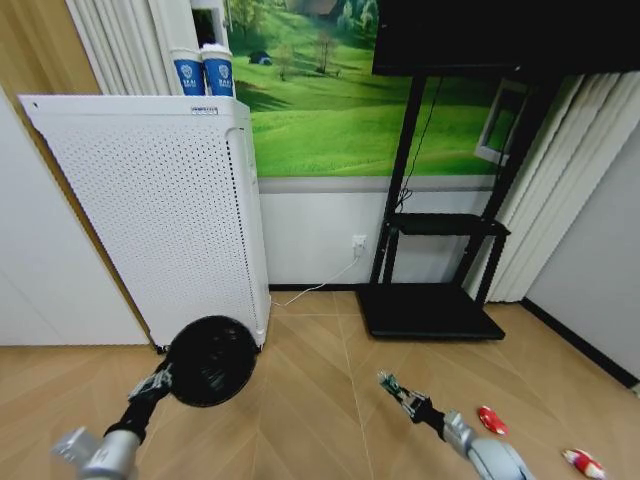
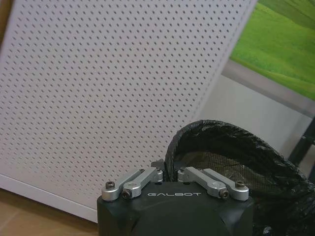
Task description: Pick up the trash bin and place the garbage on the floor into it.
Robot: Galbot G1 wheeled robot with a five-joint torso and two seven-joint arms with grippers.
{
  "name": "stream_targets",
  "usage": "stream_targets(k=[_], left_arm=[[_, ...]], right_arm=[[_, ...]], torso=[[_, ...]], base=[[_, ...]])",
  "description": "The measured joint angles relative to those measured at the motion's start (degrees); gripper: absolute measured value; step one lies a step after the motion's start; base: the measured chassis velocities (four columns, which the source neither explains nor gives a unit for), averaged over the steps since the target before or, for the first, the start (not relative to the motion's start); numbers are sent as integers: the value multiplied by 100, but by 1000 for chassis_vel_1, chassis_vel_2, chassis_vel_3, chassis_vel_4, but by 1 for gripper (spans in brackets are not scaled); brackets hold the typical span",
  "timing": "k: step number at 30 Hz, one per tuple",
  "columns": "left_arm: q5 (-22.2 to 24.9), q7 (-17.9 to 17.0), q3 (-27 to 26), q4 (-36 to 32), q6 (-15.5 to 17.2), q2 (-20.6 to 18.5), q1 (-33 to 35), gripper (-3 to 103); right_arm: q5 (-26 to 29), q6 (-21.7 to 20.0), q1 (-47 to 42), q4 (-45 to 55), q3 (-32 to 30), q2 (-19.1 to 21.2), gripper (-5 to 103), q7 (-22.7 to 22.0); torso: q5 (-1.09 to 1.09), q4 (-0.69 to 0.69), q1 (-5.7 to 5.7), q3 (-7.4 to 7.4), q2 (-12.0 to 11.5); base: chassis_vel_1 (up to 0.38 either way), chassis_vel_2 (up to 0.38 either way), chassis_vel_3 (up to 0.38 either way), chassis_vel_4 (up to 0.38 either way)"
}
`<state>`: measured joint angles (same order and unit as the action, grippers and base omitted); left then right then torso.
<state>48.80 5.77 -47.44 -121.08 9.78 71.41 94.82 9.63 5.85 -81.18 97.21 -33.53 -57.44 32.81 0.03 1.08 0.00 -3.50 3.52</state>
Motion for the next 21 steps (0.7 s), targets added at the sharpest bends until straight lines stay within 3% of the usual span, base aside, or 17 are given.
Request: stream_targets(k=[2,4,7,11,14,21], left_arm=[[-8,121,183,132,-38,-80,-26,7],[-10,128,223,158,-44,-102,-42,7],[-148,153,865,636,-105,-471,-392,7],[-82,147,1319,931,-172,-733,-672,7],[150,188,1703,1060,-201,-1044,-858,7],[156,324,2106,1338,-239,-1350,-1222,7]], right_arm=[[264,-117,-114,640,41,49,22,36],[301,-124,-136,719,41,53,22,38],[636,-161,-482,1683,-61,76,22,49],[859,-153,-768,2367,-200,143,22,-30],[925,-125,-935,2795,-250,251,22,-89],[1015,-257,-928,3138,-49,269,22,-115]], torso=[[-3,-8,0,0,0],[-2,-8,0,0,0],[-3,-3,0,0,0],[-1,-2,0,0,0],[-3,-2,0,0,0],[-4,-4,0,0,0]], base=[[0,0,0,0],[0,0,0,0],[0,0,0,0],[0,0,0,0],[0,0,0,0],[0,0,0,0]])
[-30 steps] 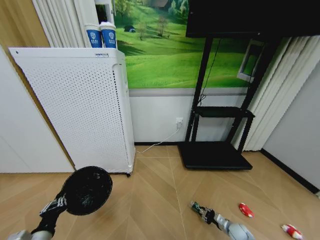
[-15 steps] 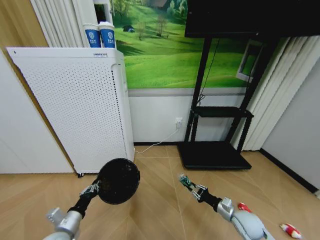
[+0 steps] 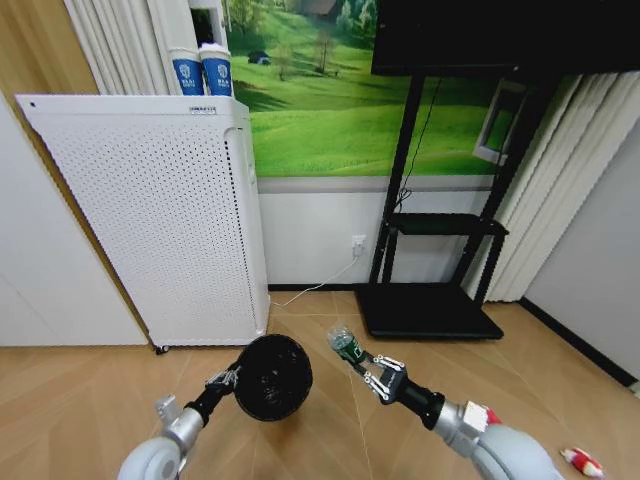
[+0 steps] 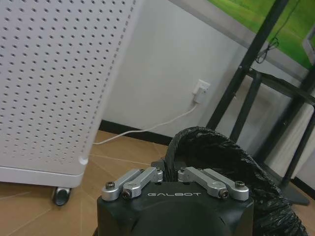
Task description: Pick up the trash bin and place the garbage on the floor into it.
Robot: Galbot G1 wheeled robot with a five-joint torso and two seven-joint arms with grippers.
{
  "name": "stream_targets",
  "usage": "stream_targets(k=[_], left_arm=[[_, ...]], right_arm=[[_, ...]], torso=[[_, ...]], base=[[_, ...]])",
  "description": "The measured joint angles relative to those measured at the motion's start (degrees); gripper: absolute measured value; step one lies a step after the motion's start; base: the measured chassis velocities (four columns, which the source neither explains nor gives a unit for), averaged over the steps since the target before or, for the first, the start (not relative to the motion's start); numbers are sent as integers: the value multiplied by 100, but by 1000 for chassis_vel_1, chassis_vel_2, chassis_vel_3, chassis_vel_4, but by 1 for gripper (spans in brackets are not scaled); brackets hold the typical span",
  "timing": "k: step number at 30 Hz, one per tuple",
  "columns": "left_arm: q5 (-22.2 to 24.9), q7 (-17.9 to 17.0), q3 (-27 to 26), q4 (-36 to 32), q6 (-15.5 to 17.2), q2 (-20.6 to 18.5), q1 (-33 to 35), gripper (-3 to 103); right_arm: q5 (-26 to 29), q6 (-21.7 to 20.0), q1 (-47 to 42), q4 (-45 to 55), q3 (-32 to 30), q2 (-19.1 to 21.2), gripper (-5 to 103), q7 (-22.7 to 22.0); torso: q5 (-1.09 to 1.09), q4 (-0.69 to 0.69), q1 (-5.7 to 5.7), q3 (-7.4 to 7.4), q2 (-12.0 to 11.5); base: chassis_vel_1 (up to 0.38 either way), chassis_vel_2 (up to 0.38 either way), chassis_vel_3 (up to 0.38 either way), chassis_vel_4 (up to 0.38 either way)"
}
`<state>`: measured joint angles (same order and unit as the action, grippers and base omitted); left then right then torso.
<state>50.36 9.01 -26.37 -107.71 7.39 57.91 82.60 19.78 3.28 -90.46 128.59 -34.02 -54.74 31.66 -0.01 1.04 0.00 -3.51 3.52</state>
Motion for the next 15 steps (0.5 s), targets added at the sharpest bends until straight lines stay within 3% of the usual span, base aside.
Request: stream_targets(k=[6,8,9,10,12,15], left_arm=[[-25,158,470,236,-10,-160,-388,7],[-307,977,805,384,-83,-166,-372,7],[-623,1655,995,478,-124,-156,-353,7],[-623,1655,995,478,-124,-156,-353,7],[-781,1997,1145,542,-190,11,-391,7],[-726,2007,1168,539,-247,121,-403,7]], right_arm=[[-25,-87,-50,164,161,-96,22,-2],[7,-88,-127,296,131,-119,22,37],[35,-87,-181,350,157,-121,22,62],[35,-87,-181,350,157,-121,22,62],[-195,-27,-269,333,286,-158,22,180],[-400,63,-466,295,313,-191,22,359]], torso=[[-1,3,0,0,0],[2,2,0,0,0],[2,1,0,0,0],[2,1,0,0,0],[1,1,0,0,0],[0,1,0,0,0]], base=[[0,0,0,0],[0,0,0,0],[0,0,0,0],[0,0,0,0],[0,0,0,0],[0,0,0,0]])
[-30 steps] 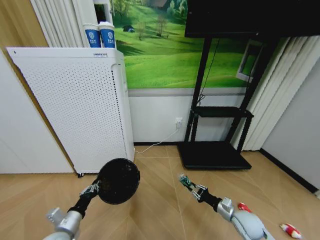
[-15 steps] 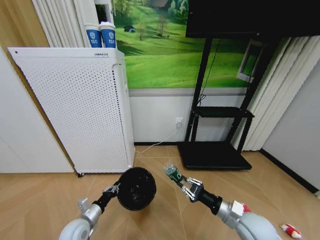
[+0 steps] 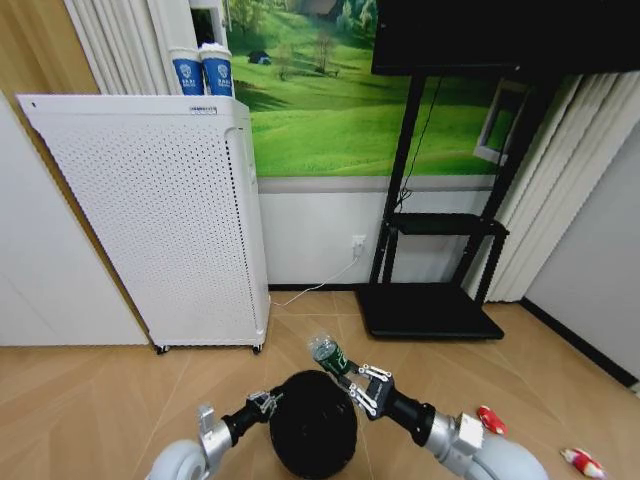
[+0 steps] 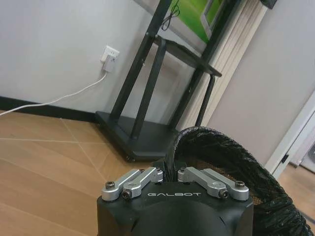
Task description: Pick up the trash bin and place the garbage on the floor into it.
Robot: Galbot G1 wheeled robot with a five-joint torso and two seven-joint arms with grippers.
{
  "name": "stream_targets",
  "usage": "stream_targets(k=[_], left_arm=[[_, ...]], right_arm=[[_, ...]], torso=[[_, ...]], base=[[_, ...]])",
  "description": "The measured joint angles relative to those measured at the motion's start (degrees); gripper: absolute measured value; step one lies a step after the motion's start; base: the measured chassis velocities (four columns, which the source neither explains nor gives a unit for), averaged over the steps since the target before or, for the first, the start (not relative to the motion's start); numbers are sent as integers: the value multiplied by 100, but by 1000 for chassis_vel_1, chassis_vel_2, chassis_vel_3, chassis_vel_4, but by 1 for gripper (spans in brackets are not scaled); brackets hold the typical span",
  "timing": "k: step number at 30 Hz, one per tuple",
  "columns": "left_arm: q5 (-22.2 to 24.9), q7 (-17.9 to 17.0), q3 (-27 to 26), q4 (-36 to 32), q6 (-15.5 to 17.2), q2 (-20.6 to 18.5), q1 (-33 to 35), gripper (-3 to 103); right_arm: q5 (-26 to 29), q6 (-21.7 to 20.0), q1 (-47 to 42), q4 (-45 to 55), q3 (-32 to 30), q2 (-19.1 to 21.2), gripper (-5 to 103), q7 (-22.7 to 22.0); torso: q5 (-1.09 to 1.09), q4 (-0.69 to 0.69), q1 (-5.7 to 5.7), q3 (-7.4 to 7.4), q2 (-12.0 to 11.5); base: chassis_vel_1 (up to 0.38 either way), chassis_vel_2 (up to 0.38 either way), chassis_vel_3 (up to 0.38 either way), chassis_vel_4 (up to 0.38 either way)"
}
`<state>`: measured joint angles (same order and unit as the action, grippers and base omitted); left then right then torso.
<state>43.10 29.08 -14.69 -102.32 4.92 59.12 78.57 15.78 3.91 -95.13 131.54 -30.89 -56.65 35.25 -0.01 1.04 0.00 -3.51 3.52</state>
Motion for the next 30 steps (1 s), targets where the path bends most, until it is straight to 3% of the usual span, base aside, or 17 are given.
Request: stream_targets(k=[4,11,12,14,15,16,19,21,23,24,28,30], left_arm=[[111,22,-1,-147,-17,67,-3,7],[141,78,-1,-364,13,85,75,7],[136,89,-8,-450,27,103,154,7],[116,100,-28,-507,30,127,217,7],[76,111,-61,-567,29,161,303,7],[76,111,-61,-567,29,161,303,7],[14,117,-148,-619,-5,241,428,7],[13,116,-173,-625,-12,261,445,7],[29,64,-207,-627,-25,295,465,7],[29,64,-207,-627,-25,295,465,7],[206,-177,-285,-632,-53,381,472,7],[292,-302,-324,-633,-65,417,472,7]], right_arm=[[-278,181,-321,-51,59,-4,22,261],[-747,373,-148,-258,480,-103,19,125],[-795,379,-109,-312,577,-126,27,34],[-807,381,-106,-335,602,-136,27,-23],[-811,394,-111,-354,603,-144,37,-63],[-811,394,-111,-354,603,-144,37,-63],[-783,425,-130,-346,512,-165,54,-89],[-762,427,-133,-329,487,-167,54,-97],[-727,436,-145,-293,455,-161,65,-104],[-727,436,-145,-293,455,-161,65,-104],[-661,480,-176,-251,446,-176,86,-261],[-625,496,-188,-249,438,-205,91,-401]], torso=[[0,2,0,0,1],[-1,0,0,0,0],[1,0,0,0,0],[0,0,0,0,0],[1,1,0,1,0],[1,1,0,1,0],[1,1,0,0,0],[1,0,0,0,0],[1,0,0,0,0],[1,0,0,0,0],[1,1,0,0,0],[1,1,0,0,0]], base=[[0,0,0,0],[0,0,0,0],[0,0,0,0],[0,0,0,0],[0,0,0,0],[0,0,0,0],[0,0,0,0],[0,0,0,0],[0,0,0,0],[0,0,0,0],[0,0,0,0],[0,0,0,0]])
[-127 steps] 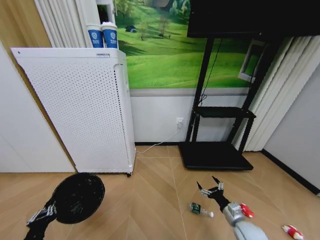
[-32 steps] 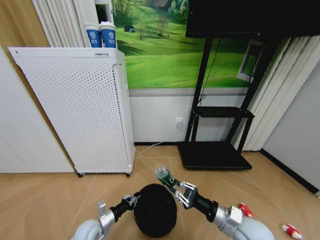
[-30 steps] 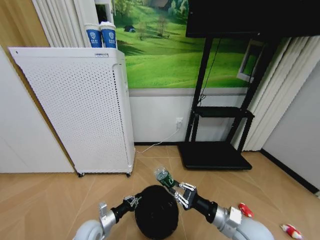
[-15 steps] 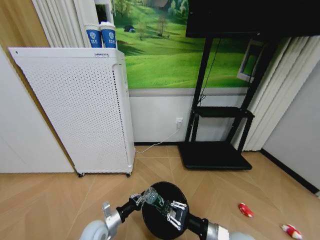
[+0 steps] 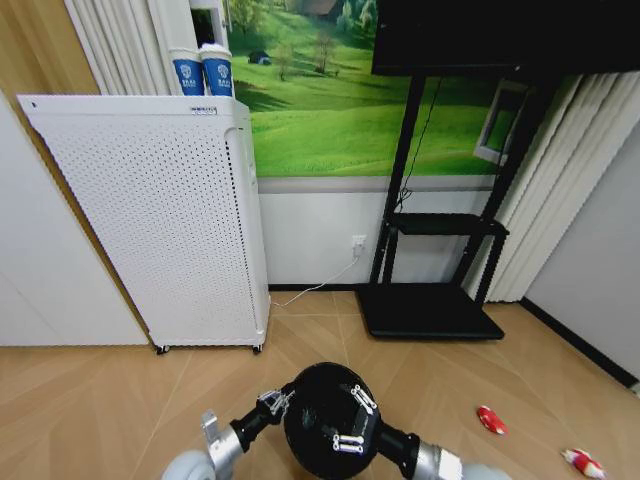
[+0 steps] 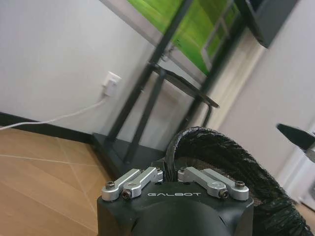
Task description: Pick up the trash bin and place the garbage on the floor into it.
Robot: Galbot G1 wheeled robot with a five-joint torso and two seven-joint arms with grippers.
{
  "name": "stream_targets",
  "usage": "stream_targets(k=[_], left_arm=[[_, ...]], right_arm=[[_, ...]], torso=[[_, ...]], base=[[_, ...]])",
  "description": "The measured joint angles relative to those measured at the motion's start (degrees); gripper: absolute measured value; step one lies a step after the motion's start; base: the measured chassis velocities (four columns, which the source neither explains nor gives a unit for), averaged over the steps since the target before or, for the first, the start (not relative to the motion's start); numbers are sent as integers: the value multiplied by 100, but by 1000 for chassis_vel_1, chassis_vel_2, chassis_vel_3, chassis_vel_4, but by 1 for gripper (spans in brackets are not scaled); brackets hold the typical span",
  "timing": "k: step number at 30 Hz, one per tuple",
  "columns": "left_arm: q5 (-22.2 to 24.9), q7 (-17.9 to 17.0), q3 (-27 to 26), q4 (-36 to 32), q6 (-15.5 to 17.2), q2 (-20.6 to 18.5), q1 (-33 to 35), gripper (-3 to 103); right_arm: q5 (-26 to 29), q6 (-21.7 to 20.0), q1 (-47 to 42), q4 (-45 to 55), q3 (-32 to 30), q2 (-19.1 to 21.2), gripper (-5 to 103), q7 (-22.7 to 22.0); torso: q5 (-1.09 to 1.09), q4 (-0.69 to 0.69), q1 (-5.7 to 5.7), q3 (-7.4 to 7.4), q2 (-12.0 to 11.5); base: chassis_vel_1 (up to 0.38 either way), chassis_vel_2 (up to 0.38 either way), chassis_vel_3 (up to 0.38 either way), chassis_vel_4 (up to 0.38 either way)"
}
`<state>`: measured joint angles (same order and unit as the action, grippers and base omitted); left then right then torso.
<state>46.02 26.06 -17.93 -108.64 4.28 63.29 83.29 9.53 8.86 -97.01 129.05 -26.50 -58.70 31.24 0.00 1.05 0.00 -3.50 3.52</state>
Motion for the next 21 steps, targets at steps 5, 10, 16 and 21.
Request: stream_targets(k=[5,10,16,21], left_arm=[[680,-792,-653,-52,-52,292,106,7],[967,-1034,-1254,-170,-53,323,258,7],[1282,-1261,-2115,-314,-39,342,434,7],[1468,-1359,-2548,-332,-32,328,568,7]], right_arm=[[389,-81,-62,-34,-288,-388,100,-1098],[407,-136,-49,-294,-375,-792,100,-1754],[529,-283,112,-525,-465,-1027,100,-2324],[576,-371,240,-619,-492,-991,100,-2370]], torso=[[2,0,0,0,0],[1,0,0,0,0],[2,-1,0,0,0],[1,-1,0,0,0]], base=[[0,0,0,0],[0,0,0,0],[-42,-24,37,40],[-156,-149,150,155]])
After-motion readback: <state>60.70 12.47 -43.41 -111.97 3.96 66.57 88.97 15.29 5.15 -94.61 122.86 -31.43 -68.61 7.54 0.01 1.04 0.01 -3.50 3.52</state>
